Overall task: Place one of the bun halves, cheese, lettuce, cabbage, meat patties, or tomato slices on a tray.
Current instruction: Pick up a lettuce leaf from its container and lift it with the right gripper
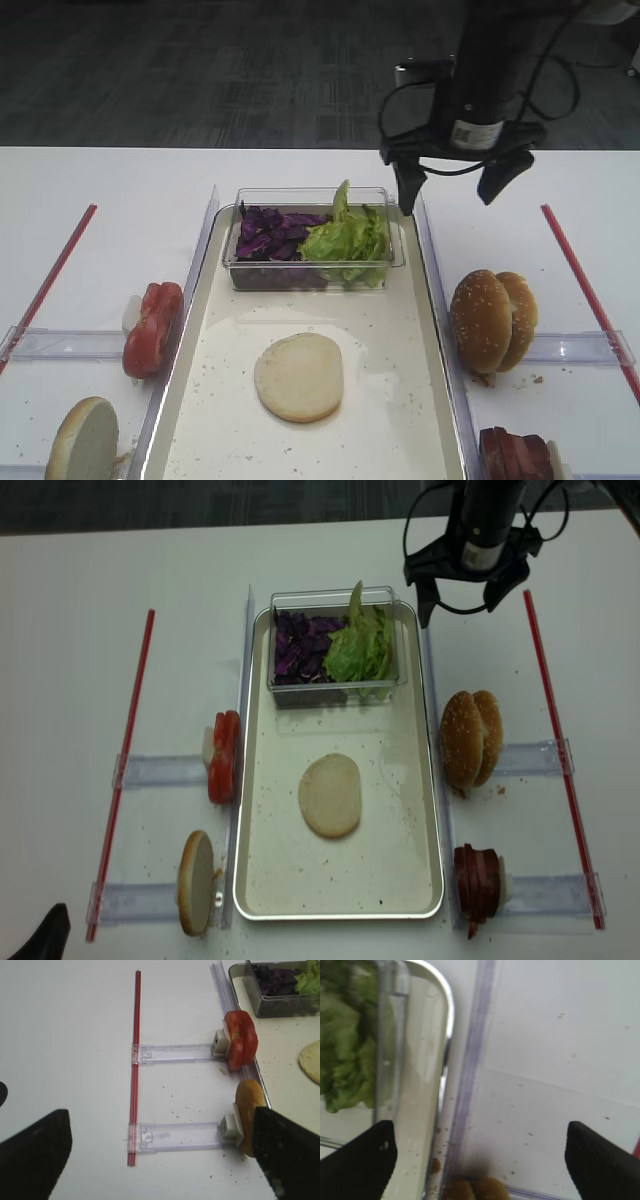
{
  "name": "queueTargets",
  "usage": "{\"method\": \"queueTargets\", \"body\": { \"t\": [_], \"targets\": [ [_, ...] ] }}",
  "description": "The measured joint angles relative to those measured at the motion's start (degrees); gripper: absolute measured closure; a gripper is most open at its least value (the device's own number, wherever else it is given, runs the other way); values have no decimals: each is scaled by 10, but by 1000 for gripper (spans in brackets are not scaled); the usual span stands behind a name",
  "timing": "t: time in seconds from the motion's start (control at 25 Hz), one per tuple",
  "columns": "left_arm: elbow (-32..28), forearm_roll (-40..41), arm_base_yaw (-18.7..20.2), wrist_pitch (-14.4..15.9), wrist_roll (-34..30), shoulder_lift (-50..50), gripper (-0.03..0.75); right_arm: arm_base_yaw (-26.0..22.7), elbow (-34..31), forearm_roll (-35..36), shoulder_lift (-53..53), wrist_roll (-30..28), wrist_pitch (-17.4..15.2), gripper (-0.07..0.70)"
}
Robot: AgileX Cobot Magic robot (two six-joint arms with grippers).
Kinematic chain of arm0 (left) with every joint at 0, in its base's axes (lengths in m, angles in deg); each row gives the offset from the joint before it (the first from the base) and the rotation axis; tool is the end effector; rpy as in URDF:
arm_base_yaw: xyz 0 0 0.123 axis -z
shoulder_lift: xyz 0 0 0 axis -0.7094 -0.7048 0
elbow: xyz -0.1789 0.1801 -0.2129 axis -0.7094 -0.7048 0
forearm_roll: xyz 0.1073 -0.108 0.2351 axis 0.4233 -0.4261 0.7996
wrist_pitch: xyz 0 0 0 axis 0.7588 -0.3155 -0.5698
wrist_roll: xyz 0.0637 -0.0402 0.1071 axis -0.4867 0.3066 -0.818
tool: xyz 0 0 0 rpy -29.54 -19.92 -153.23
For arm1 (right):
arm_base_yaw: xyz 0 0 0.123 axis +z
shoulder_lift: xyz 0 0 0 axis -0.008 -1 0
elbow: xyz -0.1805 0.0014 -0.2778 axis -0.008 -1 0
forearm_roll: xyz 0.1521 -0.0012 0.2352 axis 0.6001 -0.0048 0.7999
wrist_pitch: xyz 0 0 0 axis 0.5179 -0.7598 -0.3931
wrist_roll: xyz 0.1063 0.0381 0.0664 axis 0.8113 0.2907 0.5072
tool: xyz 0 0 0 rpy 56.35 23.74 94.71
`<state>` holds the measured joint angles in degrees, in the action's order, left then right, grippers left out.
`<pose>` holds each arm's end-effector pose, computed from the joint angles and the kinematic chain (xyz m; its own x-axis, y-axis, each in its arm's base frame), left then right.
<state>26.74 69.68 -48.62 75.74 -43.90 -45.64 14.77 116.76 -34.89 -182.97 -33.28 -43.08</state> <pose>-0.0004 -0.0040 0.2561 -0.5533 -0.0513 -0.8314 -0.0444 0.9985 -0.0321 0.4687 0.1329 0.2174 -0.9768 -0.1811 -0.1144 -0.1933 0.9754 0.1059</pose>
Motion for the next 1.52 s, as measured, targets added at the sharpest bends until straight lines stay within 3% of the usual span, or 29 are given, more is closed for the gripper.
{"method": "queueTargets", "body": {
  "t": [0.28, 0.6, 1.16, 1.36, 1.52],
  "targets": [
    [0, 0, 0, 0, 0, 0, 44, 82, 12, 19, 0, 1, 4, -60],
    [0, 0, 0, 0, 0, 0, 44, 142, 12, 30, 0, 1, 27, -60],
    [0, -1, 0, 0, 0, 0, 44, 149, 14, 17, -4, 10, 57, -60],
    [0, -1, 0, 0, 0, 0, 44, 140, 45, 16, -49, 14, 41, -55],
    [0, -1, 0, 0, 0, 0, 44, 133, 87, 15, -79, 16, 36, -7]
  ]
}}
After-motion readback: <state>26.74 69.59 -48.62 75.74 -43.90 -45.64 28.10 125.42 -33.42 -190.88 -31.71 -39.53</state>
